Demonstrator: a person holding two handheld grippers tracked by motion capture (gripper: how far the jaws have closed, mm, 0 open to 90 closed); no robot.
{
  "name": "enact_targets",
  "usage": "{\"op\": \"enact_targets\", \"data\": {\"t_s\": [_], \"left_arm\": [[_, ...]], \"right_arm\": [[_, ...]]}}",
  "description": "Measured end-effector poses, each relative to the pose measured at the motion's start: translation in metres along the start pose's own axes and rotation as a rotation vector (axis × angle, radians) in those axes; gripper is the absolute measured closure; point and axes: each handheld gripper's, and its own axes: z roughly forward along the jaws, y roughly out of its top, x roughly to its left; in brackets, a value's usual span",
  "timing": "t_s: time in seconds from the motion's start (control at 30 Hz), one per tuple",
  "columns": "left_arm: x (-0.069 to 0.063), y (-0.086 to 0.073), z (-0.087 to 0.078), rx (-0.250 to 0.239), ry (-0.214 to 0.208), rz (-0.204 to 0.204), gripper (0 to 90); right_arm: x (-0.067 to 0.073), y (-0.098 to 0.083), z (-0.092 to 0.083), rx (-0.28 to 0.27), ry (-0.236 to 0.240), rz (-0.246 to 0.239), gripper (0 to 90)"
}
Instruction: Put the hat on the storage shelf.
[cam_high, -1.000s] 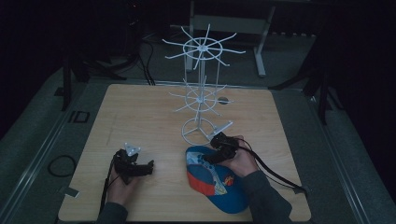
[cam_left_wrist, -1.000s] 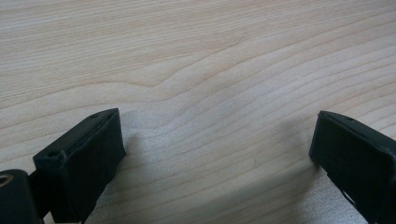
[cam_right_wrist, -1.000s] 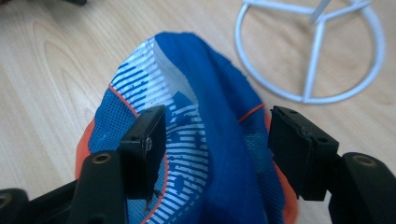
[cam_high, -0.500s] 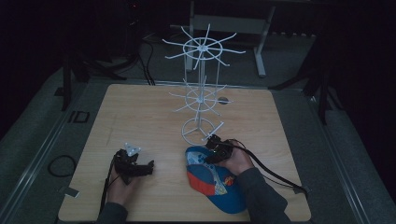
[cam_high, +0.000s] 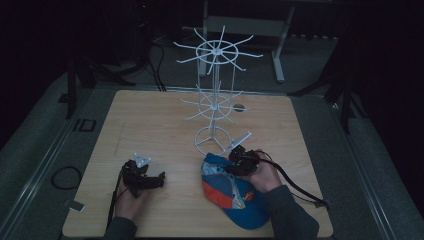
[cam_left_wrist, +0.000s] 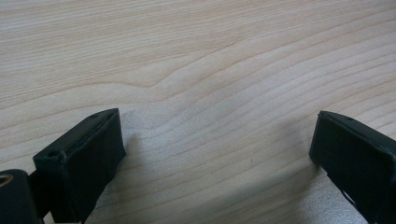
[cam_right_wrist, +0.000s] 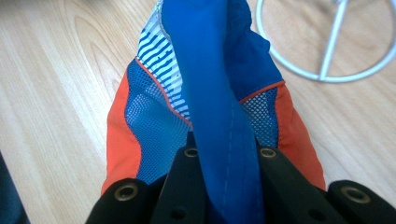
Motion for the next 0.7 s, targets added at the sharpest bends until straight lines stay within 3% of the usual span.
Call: {"op": "enact_targets", "data": {"t_s": [0.33,0.7], "left_arm": [[0.0,0.0,0.0,0.0,-0.001,0.0,3.4],[0.0,0.0,0.0,0.002,-0.001,0.001,3.4]], "right_arm": [[-0.002,-0.006,-0.028,-0.089,-0.027,0.013,88.7],[-0.014,-0.019,-0.051,-0.171,-0.047,0.065,88.6]]}}
